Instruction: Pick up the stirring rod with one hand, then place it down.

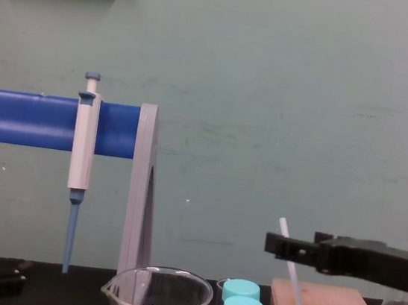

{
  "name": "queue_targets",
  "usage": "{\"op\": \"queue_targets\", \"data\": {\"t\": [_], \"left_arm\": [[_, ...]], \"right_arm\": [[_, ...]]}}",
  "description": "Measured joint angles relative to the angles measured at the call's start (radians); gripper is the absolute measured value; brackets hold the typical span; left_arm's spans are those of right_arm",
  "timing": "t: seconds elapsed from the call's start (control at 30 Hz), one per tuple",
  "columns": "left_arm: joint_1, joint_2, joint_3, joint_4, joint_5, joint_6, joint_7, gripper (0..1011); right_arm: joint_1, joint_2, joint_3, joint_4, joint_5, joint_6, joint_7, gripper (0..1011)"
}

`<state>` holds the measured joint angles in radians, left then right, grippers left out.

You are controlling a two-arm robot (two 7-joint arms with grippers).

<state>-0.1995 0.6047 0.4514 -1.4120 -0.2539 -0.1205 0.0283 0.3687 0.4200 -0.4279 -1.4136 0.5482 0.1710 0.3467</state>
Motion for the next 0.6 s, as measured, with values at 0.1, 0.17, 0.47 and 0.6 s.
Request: {"op": "queue_targets", "data": {"t": [0.1,0.17,0.47,0.6], "left_arm": [[0.000,0.000,0.000,0.000,0.000,0.000,0.000,1000],[0.000,0.000,0.000,0.000,0.000,0.000,0.000,1000],[0.000,0.000,0.000,0.000,0.000,0.000,0.000,1000],[0.000,0.000,0.000,0.000,0.000,0.000,0.000,1000]], "right_arm": [[0.019,-0.020,-0.010,0.025,-0.018,0.020,-0.002,1003],[0.031,-0.036,-0.015,0.044,-0.030,0.031,-0.008,1003],[0.058,-0.084,-0.015,0.096,-0.058,0.053,-0.022,1003],[0.062,-0.097,-0.011,0.109,-0.069,0.065,-0.032,1003]]}}
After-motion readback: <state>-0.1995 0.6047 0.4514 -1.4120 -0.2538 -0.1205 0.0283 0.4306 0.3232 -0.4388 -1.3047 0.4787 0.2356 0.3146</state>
